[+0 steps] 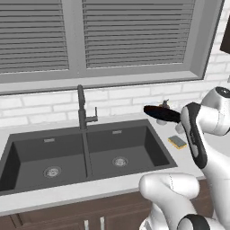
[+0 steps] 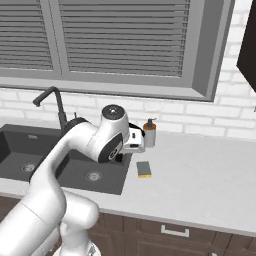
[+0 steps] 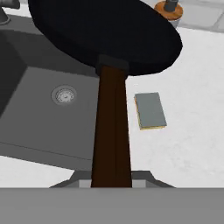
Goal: Pick the pan and sponge and place them into the sink. Then turn on the water.
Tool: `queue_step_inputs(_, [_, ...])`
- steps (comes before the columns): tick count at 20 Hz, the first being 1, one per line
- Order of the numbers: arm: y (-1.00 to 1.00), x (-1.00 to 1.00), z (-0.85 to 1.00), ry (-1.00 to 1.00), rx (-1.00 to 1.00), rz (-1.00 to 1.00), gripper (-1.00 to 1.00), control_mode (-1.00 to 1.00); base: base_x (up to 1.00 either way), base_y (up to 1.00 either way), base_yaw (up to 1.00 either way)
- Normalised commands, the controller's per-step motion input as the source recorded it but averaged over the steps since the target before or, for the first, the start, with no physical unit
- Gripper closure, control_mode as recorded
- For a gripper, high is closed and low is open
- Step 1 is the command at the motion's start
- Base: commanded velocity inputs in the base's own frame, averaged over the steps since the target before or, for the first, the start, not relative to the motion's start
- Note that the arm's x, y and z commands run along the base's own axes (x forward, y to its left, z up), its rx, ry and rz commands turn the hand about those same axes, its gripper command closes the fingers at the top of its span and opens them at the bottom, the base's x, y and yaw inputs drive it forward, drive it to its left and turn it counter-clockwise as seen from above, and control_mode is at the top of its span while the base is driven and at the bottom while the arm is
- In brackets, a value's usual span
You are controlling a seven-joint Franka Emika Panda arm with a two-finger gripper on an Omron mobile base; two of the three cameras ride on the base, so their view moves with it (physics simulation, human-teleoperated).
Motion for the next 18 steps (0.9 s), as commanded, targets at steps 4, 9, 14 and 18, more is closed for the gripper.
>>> queue_step_inputs(4, [0.71, 0.02, 0.00, 0.00, -0.03, 0.28, 1.00, -1.00, 0.00, 0.00, 0.00])
queue_step_inputs(9, [0.55, 0.29, 0.00, 0.01, 0.00, 0.38, 1.00, -1.00, 0.00, 0.00, 0.00])
queue_step_inputs(14, [0.53, 0.31, -0.03, 0.04, -0.01, 0.28, 1.00, -1.00, 0.00, 0.00, 0.00])
queue_step_inputs(18, [0.24, 0.29, -0.14, 0.07, -0.05, 0.03, 1.00, -1.00, 0.00, 0.00, 0.00])
